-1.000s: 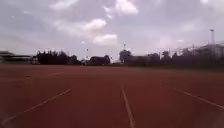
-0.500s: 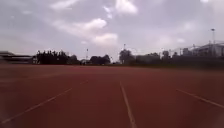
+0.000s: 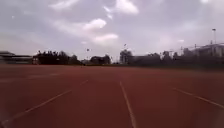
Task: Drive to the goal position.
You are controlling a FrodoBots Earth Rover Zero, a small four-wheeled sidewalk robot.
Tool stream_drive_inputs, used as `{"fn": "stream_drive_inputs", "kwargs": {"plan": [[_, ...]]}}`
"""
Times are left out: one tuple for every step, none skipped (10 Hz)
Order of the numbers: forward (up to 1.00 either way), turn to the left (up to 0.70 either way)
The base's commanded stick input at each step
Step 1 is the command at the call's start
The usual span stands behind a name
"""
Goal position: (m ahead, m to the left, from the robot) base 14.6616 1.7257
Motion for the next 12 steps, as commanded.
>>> {"fn": "stream_drive_inputs", "kwargs": {"plan": [[0.45, 0.0], [0.45, 0.0], [0.45, 0.0], [0.45, 0.0], [0.45, 0.0], [0.45, 0.0], [0.45, 0.0], [0.45, 0.0], [0.45, 0.0], [0.45, 0.0], [0.45, 0.0], [0.45, 0.0]]}}
